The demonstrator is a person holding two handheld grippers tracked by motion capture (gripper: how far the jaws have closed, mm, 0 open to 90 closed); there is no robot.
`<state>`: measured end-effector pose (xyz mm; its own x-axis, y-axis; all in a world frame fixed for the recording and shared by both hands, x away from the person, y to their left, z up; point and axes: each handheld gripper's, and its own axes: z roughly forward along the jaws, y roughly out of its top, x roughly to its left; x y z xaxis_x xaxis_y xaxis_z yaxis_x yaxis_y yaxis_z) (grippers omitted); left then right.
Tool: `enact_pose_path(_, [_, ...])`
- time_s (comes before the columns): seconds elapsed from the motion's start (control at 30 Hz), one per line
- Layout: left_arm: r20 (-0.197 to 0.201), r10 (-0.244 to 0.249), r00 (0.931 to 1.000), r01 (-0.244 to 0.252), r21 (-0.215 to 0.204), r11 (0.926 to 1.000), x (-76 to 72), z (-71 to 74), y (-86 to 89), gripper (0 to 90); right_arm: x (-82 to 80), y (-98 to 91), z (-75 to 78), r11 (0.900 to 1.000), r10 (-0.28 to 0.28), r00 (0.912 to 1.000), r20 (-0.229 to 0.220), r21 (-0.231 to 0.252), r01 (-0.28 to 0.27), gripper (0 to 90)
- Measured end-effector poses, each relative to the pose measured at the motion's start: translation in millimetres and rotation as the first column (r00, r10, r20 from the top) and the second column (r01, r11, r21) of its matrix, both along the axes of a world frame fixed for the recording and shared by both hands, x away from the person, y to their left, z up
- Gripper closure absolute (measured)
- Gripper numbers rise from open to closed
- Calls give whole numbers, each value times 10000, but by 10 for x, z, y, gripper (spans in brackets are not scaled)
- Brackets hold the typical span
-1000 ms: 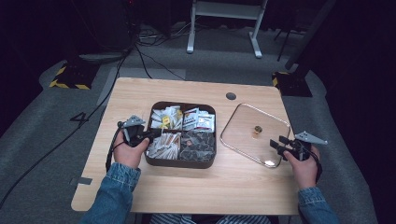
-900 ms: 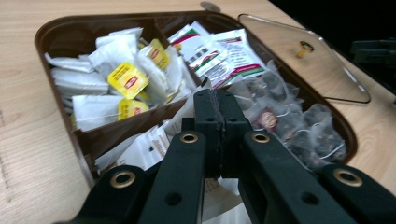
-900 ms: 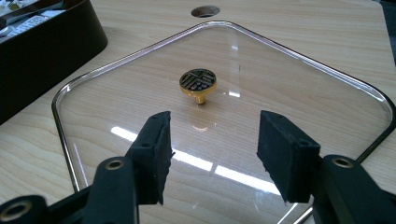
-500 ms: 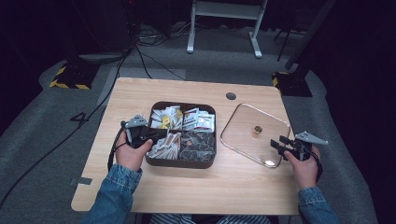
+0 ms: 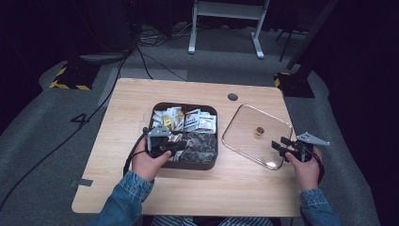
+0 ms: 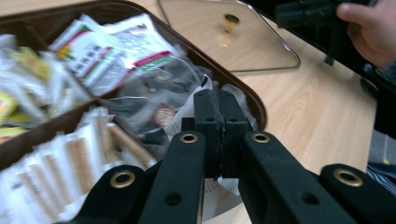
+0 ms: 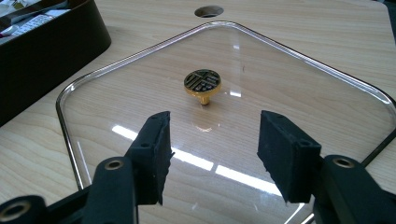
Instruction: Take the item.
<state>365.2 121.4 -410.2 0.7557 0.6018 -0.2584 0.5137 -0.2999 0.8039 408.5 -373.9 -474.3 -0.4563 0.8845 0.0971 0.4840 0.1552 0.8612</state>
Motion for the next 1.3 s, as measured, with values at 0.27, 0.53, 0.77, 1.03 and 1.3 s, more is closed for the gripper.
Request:
enact_pose_path(0.27, [-120, -910, 9958, 914, 388, 9951, -83, -66, -249, 890, 1, 30, -2, 9999, 109, 9999, -52, -18, -109, 455])
enact_pose_path(0.53, [-46, -1820, 9833, 1819, 608, 9814, -171, -94, -450, 890, 3, 44, -5, 9999, 163, 9998, -75, -21, -163, 454])
enact_pose_path(0.77, [-145, -2295, 9732, 2299, 805, 9699, -223, -163, -576, 890, 2, 55, -7, 9998, 191, 9997, -124, -60, -192, 453])
enact_pose_path(1.03, [-293, -3184, 9475, 3197, 1054, 9416, -343, -235, -783, 891, 1, 65, -10, 9997, 221, 9997, -125, -37, -222, 453])
enact_pose_path(1.3, [-573, -3712, 9268, 3756, 1602, 9128, -407, -410, -958, 891, 4, 77, -22, 9997, 249, 9995, -173, -78, -250, 453])
